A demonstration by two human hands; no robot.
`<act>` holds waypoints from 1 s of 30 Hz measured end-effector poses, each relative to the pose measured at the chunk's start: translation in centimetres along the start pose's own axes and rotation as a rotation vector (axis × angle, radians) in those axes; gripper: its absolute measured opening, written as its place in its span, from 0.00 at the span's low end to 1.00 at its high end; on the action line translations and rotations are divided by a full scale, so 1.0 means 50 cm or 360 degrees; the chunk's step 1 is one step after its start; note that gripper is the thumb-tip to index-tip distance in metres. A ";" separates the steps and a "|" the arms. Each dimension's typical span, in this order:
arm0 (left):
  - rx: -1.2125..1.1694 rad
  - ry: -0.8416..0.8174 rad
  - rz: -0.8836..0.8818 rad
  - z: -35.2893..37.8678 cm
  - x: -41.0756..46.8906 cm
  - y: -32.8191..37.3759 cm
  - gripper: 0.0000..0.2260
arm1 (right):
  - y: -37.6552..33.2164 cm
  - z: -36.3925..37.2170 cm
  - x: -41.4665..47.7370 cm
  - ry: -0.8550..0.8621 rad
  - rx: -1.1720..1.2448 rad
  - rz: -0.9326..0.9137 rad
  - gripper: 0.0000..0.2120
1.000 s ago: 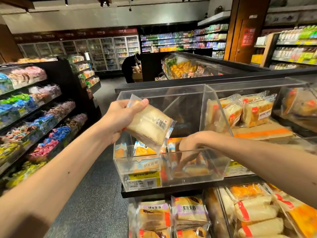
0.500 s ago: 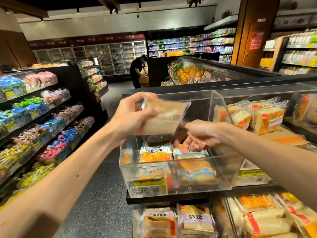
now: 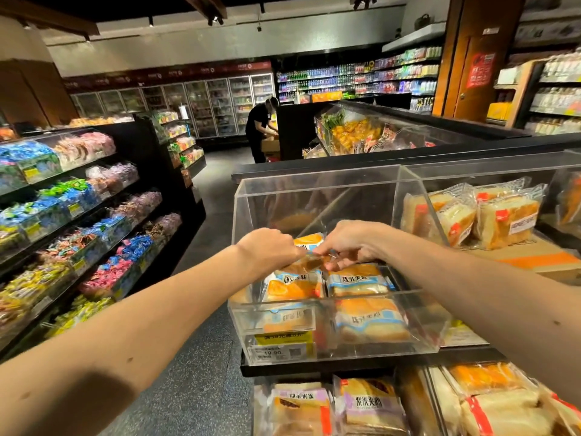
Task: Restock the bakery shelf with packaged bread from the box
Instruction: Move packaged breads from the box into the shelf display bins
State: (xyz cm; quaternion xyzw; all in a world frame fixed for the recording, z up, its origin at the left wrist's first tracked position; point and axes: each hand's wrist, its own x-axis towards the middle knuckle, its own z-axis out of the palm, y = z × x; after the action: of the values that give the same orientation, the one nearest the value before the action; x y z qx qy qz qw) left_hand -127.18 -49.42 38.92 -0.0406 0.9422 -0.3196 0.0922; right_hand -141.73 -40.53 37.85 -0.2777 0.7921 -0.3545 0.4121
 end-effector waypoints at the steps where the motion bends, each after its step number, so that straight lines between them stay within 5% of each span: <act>1: 0.0067 -0.0068 -0.0016 0.003 0.014 0.000 0.19 | -0.006 0.013 0.013 -0.0006 -0.0030 0.0004 0.07; 7: -0.0208 -0.0458 -0.0182 0.048 0.061 0.004 0.18 | -0.001 0.070 0.076 0.0015 -0.0776 0.0054 0.08; 11: -0.0452 -0.0712 -0.0215 0.071 0.079 -0.015 0.30 | 0.012 0.080 0.073 0.0031 -0.1297 0.0014 0.16; 17: -0.0564 -0.0942 -0.0271 0.071 0.091 -0.009 0.27 | 0.008 0.072 0.049 -0.0011 -0.1373 0.0019 0.19; 19: -0.0659 -0.0796 -0.0302 0.063 0.067 -0.008 0.23 | 0.001 0.060 0.021 0.0030 -0.1333 -0.0033 0.20; 25: -0.1186 0.0318 -0.0526 -0.047 -0.074 -0.010 0.09 | 0.005 0.032 -0.113 0.0405 -0.1136 -0.0682 0.11; 30: -0.1159 0.0642 -0.0842 -0.107 -0.297 0.053 0.04 | 0.037 0.095 -0.259 0.0508 -0.0905 -0.1366 0.03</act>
State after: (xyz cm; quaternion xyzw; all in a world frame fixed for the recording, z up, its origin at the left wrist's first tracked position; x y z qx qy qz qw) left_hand -113.75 -42.13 43.67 -0.2452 0.9492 0.0165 -0.1966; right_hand -131.40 -31.55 40.35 -0.6198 0.7248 -0.3005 0.0132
